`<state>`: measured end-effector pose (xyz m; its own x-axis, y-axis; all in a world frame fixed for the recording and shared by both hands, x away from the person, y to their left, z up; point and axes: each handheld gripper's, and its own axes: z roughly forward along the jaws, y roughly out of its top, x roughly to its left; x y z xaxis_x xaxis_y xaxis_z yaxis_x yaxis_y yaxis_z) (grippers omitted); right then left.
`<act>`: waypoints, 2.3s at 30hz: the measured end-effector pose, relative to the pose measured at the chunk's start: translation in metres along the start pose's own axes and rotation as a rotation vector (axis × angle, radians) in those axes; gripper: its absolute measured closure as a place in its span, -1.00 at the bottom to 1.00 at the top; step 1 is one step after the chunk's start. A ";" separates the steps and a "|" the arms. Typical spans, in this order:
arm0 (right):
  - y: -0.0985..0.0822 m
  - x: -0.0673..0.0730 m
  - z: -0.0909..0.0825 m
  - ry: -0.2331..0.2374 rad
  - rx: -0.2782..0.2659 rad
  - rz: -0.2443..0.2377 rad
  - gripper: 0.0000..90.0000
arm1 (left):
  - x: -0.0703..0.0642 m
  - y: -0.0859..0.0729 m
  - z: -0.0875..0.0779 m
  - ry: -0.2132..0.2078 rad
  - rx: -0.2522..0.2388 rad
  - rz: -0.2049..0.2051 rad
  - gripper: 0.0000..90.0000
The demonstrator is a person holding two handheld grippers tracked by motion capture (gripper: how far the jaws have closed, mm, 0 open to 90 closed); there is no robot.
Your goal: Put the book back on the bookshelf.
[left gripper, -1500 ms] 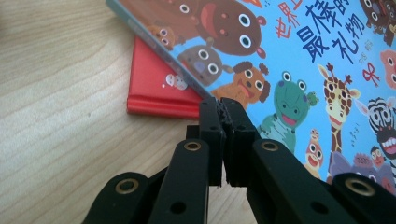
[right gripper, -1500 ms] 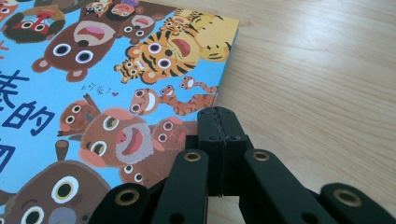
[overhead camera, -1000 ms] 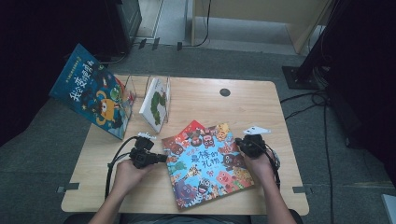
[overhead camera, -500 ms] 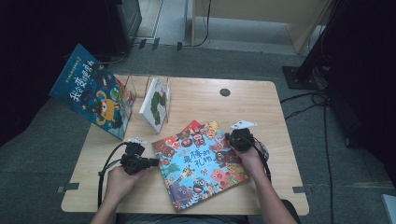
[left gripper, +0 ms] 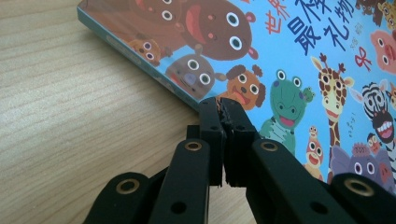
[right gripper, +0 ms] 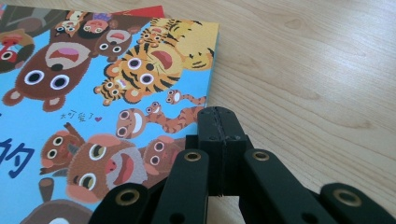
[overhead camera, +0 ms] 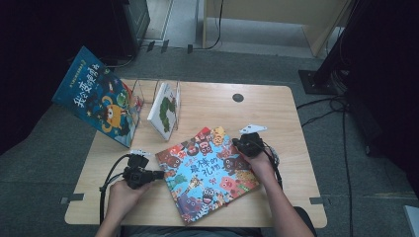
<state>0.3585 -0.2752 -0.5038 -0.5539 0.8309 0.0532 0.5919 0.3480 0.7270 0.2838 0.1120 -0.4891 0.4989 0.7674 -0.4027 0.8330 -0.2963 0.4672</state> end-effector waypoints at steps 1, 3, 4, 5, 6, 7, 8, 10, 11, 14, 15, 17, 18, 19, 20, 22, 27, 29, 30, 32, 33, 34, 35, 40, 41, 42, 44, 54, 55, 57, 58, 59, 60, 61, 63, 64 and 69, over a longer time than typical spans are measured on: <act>0.000 0.000 -0.002 -0.002 0.001 -0.001 1.00 | 0.000 0.000 0.000 0.001 0.001 0.000 0.97; -0.001 0.000 -0.006 -0.003 -0.002 -0.001 1.00 | -0.001 0.000 0.000 0.005 0.001 0.001 0.98; -0.002 -0.001 -0.007 -0.004 -0.002 -0.003 1.00 | -0.001 0.000 0.000 0.008 0.003 0.001 0.98; -0.002 -0.002 -0.009 -0.005 -0.002 0.000 1.00 | -0.001 0.001 0.000 0.006 0.005 0.002 0.98; -0.003 -0.003 -0.011 -0.008 0.000 0.006 1.00 | -0.001 0.001 0.001 -0.004 0.007 -0.001 0.98; -0.004 -0.005 -0.013 -0.008 -0.003 0.012 1.00 | -0.002 0.002 0.003 -0.013 0.009 0.002 0.98; -0.005 -0.007 -0.015 -0.012 -0.007 0.017 1.00 | -0.004 0.002 0.004 -0.020 0.010 0.007 0.98; -0.007 -0.010 -0.020 -0.019 -0.016 0.028 1.00 | -0.010 0.004 0.008 -0.019 0.013 0.026 0.98; -0.009 -0.011 -0.022 -0.020 -0.025 0.030 1.00 | -0.014 0.006 0.011 -0.017 0.012 0.035 0.98; -0.014 -0.014 -0.030 -0.031 -0.035 0.040 0.99 | -0.019 0.009 0.015 -0.021 0.014 0.054 0.97; -0.016 -0.015 -0.032 -0.036 -0.041 0.041 0.99 | -0.020 0.010 0.017 -0.026 0.015 0.060 0.97; -0.019 -0.017 -0.036 -0.040 -0.043 0.054 0.99 | -0.023 0.013 0.020 -0.029 0.018 0.068 0.97; -0.021 -0.019 -0.039 -0.045 -0.055 0.054 0.99 | -0.024 0.014 0.021 -0.033 0.020 0.071 0.96; -0.023 -0.019 -0.041 -0.043 -0.059 0.064 0.99 | -0.025 0.015 0.022 -0.037 0.022 0.077 0.96; -0.024 -0.020 -0.043 -0.042 -0.059 0.068 1.00 | -0.025 0.016 0.023 -0.042 0.024 0.083 0.96; -0.028 -0.021 -0.047 -0.047 -0.055 0.074 1.00 | -0.027 0.020 0.025 -0.048 0.035 0.088 0.93; -0.038 -0.022 -0.057 -0.053 -0.058 0.091 1.00 | -0.022 0.031 0.023 -0.059 0.034 0.094 0.92; -0.043 -0.021 -0.061 -0.057 -0.059 0.093 1.00 | -0.020 0.036 0.023 -0.054 0.024 0.094 0.92; -0.045 -0.021 -0.064 -0.059 -0.057 0.098 1.00 | -0.019 0.039 0.022 -0.050 0.025 0.100 0.92; -0.050 -0.021 -0.069 -0.062 -0.064 0.105 1.00 | -0.017 0.044 0.020 -0.045 0.010 0.101 0.90; -0.053 -0.020 -0.073 -0.063 -0.066 0.112 1.00 | -0.016 0.046 0.020 -0.044 0.007 0.100 0.89; -0.054 -0.020 -0.075 -0.065 -0.068 0.113 1.00 | -0.014 0.048 0.019 -0.043 0.003 0.100 0.88; -0.057 -0.019 -0.078 -0.070 -0.066 0.115 1.00 | -0.012 0.050 0.019 -0.040 0.002 0.098 0.86; -0.067 -0.016 -0.089 -0.087 -0.070 0.123 1.00 | -0.002 0.061 0.019 -0.030 -0.012 0.093 0.64; -0.069 -0.015 -0.091 -0.091 -0.065 0.128 1.00 | -0.001 0.063 0.020 -0.026 -0.006 0.092 0.53; -0.071 -0.014 -0.092 -0.093 -0.063 0.128 1.00 | 0.000 0.065 0.020 -0.022 -0.005 0.096 0.49; -0.074 -0.013 -0.095 -0.096 -0.058 0.131 1.00 | 0.003 0.067 0.021 -0.013 -0.009 0.111 0.34; -0.094 0.005 -0.107 -0.084 -0.025 0.126 1.00 | 0.008 0.075 0.028 -0.041 -0.037 0.134 0.06; -0.096 0.007 -0.109 -0.081 -0.027 0.128 1.00 | 0.008 0.075 0.029 -0.042 -0.039 0.137 0.04; -0.099 0.008 -0.111 -0.078 -0.031 0.130 1.00 | 0.009 0.077 0.030 -0.053 -0.045 0.134 0.03; -0.101 0.009 -0.113 -0.077 -0.030 0.134 1.00 | 0.010 0.078 0.031 -0.047 -0.044 0.132 0.01; -0.102 0.010 -0.115 -0.077 -0.030 0.135 1.00 | 0.010 0.078 0.032 -0.038 -0.035 0.130 -0.01; -0.104 0.011 -0.116 -0.077 -0.029 0.134 1.00 | 0.011 0.079 0.033 -0.026 -0.030 0.134 -0.01; -0.105 0.012 -0.118 -0.076 -0.027 0.136 1.00 | 0.012 0.079 0.033 -0.021 -0.029 0.136 -0.01; -0.108 0.013 -0.120 -0.073 -0.026 0.134 1.00 | 0.012 0.080 0.034 -0.028 -0.028 0.134 -0.02; -0.109 0.014 -0.121 -0.075 -0.027 0.135 1.00 | 0.012 0.081 0.035 -0.031 -0.026 0.136 -0.02; -0.114 0.016 -0.127 -0.067 -0.021 0.138 1.00 | 0.013 0.082 0.040 -0.036 -0.021 0.140 -0.02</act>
<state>0.2077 -0.3568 -0.4988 -0.4269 0.8978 0.1084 0.6474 0.2197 0.7298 0.3685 0.0744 -0.4876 0.6183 0.6983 -0.3607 0.7498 -0.3865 0.5370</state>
